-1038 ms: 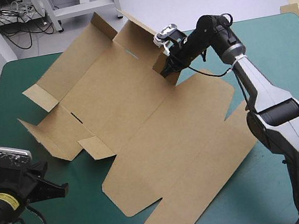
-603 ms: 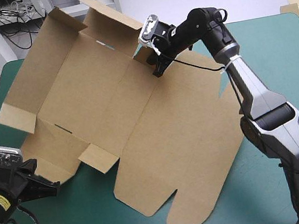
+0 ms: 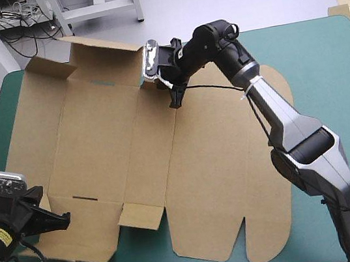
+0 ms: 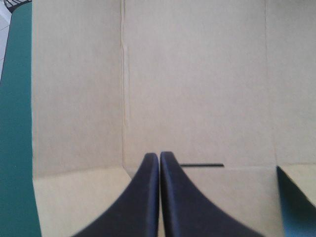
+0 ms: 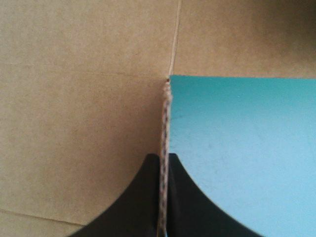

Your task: Fold the box

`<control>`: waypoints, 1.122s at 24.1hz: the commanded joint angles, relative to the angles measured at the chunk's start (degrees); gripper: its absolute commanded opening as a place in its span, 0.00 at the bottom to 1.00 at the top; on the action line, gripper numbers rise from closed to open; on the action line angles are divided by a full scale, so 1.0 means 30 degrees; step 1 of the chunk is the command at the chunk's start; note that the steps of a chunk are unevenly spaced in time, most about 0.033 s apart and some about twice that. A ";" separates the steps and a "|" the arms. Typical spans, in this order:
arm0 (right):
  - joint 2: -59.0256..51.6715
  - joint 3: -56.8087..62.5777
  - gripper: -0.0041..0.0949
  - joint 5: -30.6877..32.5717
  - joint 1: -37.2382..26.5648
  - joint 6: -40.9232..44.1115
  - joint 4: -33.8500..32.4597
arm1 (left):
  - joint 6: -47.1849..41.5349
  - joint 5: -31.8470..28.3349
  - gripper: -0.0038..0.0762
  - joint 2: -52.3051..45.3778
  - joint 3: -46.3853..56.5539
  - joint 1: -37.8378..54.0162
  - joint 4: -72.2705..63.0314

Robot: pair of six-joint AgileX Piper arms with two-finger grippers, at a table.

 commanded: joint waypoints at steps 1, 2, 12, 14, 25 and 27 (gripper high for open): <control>-0.1475 0.0176 0.02 0.0222 0.0532 -0.0773 -0.0074 | -0.0179 -0.1134 0.04 0.0058 -0.0664 -0.0103 0.0373; -0.1577 0.0777 0.02 0.0222 0.0914 -0.0773 -0.0520 | -0.0179 -0.1134 0.04 0.0058 -0.0664 -0.0103 0.0373; -0.1848 0.4918 0.02 0.0153 0.1992 -0.2646 -0.2474 | -0.0179 -0.1134 0.04 0.0058 -0.0664 -0.0103 0.0364; -0.1848 0.4918 0.03 0.0153 0.1992 -0.2771 -0.2511 | -0.0179 -0.1134 0.04 0.0058 -0.0664 -0.0103 0.0364; -0.1848 0.4918 0.60 -0.0627 0.1992 -0.1749 -0.2950 | -0.0179 -0.0980 0.04 0.0058 -0.0664 -0.0103 0.0364; -0.1883 0.4847 0.60 -0.0498 0.1992 -0.1005 -0.2950 | -0.0179 -0.1016 0.04 0.0058 -0.0664 -0.0103 0.0364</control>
